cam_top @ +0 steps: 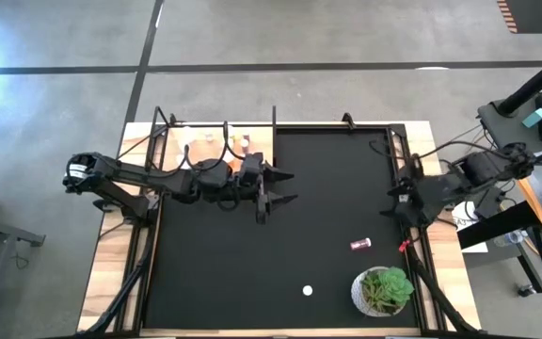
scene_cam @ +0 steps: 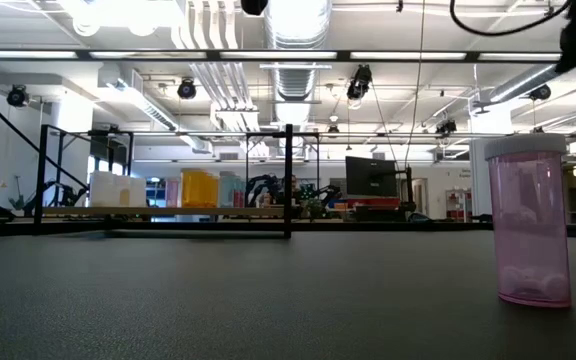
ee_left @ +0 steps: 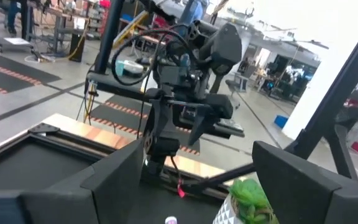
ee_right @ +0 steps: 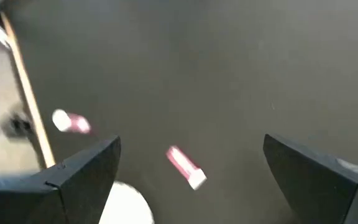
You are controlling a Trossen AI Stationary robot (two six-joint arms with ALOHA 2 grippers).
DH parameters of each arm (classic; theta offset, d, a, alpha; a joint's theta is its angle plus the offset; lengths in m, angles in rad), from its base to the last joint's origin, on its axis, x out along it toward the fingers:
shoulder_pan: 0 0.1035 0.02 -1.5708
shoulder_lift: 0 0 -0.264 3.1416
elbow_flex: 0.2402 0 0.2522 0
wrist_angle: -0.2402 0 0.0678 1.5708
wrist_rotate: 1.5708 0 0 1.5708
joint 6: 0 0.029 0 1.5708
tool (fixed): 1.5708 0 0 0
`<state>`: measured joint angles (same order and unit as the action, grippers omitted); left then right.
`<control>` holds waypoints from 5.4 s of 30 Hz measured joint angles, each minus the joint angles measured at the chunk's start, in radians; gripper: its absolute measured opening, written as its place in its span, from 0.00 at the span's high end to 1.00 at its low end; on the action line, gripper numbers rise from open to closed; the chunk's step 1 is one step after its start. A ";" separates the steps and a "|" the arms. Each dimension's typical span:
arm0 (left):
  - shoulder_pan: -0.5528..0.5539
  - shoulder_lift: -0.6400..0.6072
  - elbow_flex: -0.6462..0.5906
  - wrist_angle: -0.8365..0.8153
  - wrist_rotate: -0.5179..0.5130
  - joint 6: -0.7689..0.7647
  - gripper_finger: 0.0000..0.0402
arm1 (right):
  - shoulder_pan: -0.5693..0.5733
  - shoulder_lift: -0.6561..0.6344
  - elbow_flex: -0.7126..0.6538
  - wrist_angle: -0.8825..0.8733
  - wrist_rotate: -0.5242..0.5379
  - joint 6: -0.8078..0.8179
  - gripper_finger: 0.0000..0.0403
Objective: Pick and place medicine bottles onto shelf by color
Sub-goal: Put the top pink pill bottle on the shelf aligned with the other pink pill bottle
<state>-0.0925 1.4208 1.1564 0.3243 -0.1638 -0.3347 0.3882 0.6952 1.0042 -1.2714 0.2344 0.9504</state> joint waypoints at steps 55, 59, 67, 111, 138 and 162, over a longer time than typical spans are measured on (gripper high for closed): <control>0.092 -0.010 -0.001 -0.265 -0.061 -0.050 0.29 | 0.007 0.460 -0.438 0.603 -0.399 -0.652 0.24; 0.092 -0.010 -0.001 -0.265 -0.061 -0.051 0.29 | 0.006 0.483 -0.460 0.639 -0.399 -0.652 0.25; 0.092 -0.011 -0.001 -0.264 -0.060 -0.051 0.29 | 0.007 0.528 -0.480 0.653 -0.364 -0.662 0.25; 0.091 -0.011 0.002 -0.184 -0.031 -0.051 0.29 | 0.006 0.510 -0.383 0.582 -0.345 -0.539 0.56; 0.090 -0.011 0.001 -0.185 -0.020 -0.050 0.29 | 0.006 0.606 -0.389 0.574 -0.293 -0.557 0.67; 0.090 -0.011 0.001 -0.163 -0.016 -0.022 0.29 | -0.057 0.335 -0.217 0.538 -0.160 -0.313 0.81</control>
<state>-0.0029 1.4094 1.1576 0.1615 -0.1802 -0.3570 0.3314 1.0298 0.7876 -0.7339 0.0743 0.6369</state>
